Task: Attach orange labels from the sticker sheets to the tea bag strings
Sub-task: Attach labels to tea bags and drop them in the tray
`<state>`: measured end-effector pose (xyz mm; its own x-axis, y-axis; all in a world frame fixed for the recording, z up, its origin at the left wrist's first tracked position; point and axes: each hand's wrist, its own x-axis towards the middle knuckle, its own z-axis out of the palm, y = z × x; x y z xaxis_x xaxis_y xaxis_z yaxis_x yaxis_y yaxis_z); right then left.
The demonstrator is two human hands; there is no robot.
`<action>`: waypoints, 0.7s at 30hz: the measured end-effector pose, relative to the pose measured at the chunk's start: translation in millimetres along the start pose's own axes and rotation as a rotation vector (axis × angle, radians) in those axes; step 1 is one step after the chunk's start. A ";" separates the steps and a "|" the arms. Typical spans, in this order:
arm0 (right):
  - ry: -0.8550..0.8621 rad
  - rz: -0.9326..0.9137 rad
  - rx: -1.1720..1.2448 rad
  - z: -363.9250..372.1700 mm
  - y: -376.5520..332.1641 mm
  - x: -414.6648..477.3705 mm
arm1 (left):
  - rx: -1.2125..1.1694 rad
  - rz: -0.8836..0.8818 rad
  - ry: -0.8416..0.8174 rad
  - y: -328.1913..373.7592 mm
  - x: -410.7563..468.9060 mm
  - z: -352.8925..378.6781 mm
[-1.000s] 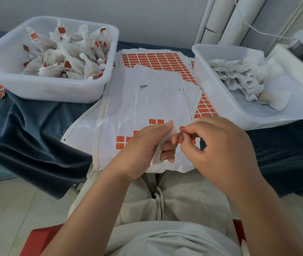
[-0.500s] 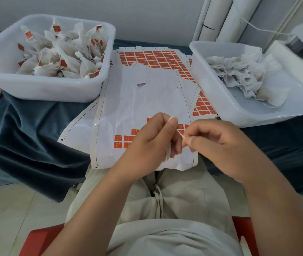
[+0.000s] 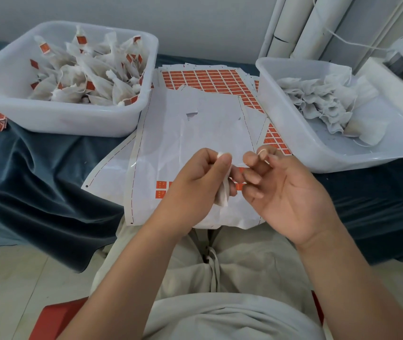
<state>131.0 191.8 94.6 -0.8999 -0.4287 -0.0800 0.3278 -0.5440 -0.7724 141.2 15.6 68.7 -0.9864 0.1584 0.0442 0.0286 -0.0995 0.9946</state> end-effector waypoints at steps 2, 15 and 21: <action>0.000 0.036 0.027 -2.4 -2.8 0.7 | 0.088 0.016 0.006 -1.7 1.4 -2.2; 0.213 0.027 -0.087 -8.5 -8.2 0.7 | 0.405 0.154 0.066 -8.4 2.9 1.7; 0.220 0.076 -0.094 -12.4 -13.5 -0.6 | 0.572 0.158 -0.069 -5.5 2.2 -7.7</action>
<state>123.5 208.4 97.2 -0.9181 -0.2927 -0.2672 0.3777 -0.4422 -0.8135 137.6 9.0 62.6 -0.9508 0.2503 0.1828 0.2760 0.4151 0.8669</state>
